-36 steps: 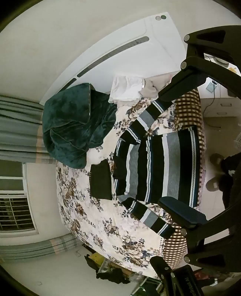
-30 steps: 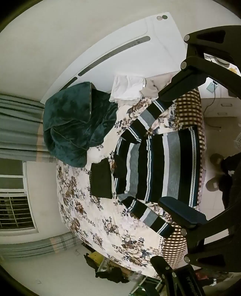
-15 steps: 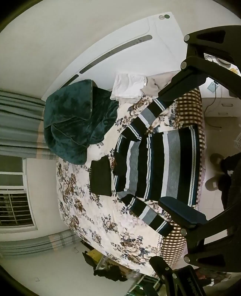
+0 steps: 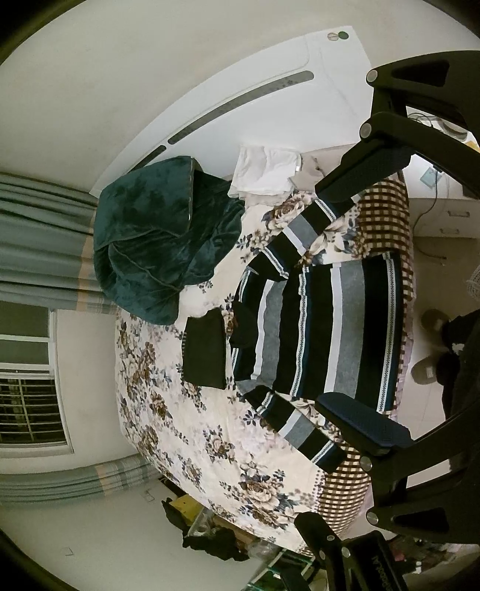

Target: Fold small clothes

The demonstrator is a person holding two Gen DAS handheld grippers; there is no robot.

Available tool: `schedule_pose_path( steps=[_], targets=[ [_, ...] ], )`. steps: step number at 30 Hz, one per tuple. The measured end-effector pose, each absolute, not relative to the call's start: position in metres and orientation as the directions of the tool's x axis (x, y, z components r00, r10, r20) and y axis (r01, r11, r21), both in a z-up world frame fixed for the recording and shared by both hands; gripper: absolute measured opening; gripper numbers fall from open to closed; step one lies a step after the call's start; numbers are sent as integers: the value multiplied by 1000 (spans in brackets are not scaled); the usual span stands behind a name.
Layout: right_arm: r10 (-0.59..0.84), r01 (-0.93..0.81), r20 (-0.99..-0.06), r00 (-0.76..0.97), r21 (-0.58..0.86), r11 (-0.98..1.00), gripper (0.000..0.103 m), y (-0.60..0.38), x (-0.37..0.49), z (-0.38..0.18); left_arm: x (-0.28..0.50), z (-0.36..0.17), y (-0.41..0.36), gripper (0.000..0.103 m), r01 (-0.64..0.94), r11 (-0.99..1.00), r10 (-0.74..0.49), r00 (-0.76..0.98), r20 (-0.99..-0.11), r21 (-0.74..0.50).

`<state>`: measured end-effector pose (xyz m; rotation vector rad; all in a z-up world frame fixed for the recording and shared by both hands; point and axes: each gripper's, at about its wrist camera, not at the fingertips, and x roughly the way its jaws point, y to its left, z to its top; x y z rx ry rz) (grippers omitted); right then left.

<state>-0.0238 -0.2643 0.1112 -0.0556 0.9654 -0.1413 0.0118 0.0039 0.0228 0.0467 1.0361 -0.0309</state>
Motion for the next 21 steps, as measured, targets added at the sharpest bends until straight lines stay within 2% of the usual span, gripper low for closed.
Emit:
schedule_pose_path(
  steps=[21],
  targets=[
    [-143,93,-813,564,-110,990,103,-256,-20,120,20,33,3,103,50,998,-6,519,-855,23]
  ],
)
